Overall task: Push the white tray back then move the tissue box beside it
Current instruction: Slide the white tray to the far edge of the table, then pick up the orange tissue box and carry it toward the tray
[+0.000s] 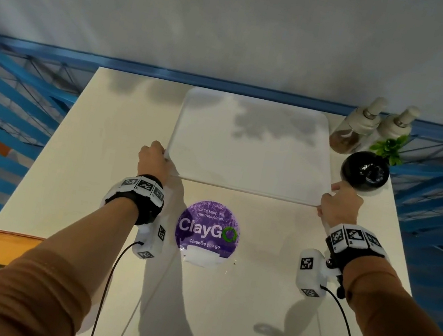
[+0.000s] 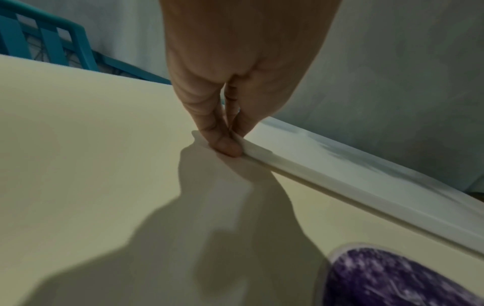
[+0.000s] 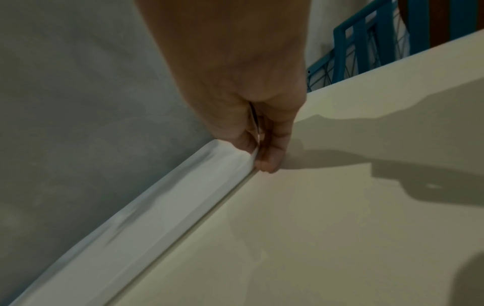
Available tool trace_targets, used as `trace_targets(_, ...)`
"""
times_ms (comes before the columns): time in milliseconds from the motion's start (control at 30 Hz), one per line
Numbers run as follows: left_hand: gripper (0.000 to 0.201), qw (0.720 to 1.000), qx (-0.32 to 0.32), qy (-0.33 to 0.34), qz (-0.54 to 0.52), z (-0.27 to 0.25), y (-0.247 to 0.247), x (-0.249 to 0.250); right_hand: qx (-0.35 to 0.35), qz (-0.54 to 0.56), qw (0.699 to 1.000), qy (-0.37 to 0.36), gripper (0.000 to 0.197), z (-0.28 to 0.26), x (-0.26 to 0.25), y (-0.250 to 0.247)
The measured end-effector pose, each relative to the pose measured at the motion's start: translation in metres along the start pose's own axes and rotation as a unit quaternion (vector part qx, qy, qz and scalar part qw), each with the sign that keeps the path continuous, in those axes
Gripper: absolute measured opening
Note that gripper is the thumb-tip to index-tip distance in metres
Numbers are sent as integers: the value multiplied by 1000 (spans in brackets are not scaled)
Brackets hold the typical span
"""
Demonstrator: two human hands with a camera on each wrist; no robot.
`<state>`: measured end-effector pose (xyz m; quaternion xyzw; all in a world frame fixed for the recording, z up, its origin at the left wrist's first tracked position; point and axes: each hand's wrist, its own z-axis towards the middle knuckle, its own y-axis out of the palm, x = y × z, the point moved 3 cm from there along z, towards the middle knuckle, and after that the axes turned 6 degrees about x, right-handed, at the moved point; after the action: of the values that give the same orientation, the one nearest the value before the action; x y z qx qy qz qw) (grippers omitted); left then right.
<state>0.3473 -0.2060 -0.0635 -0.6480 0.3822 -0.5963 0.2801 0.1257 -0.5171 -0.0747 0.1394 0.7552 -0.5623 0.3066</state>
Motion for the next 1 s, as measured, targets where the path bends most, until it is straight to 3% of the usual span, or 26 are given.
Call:
trace_targets(167, 46, 999, -42, -2, 23, -18, -14, 11, -26, -21, 999, -28, 36, -16, -3, -23)
trace_targets(333, 58, 995, -53, 85, -10, -59, -45, 51, -50, -80, 982, -164, 28, -57, -27, -68)
trace_targets(467, 51, 976, -100, 180, -66, -120, -87, 84, -58, -57, 952, -294, 26, -115, -53, -111)
trace_targets(633, 36, 953, -117, 262, -101, -203, -155, 80, -100, -38, 932, -345, 22, -199, -69, -141)
trace_targets(833, 28, 963, 5, 220, -159, -254, -256, -18, -203, -24, 904, -375, 25, -314, -80, -122)
trace_targets(1000, 27, 960, 197, 131, -151, -251, -311, -139, -301, -23, 874, -381, 29, -378, -77, -59)
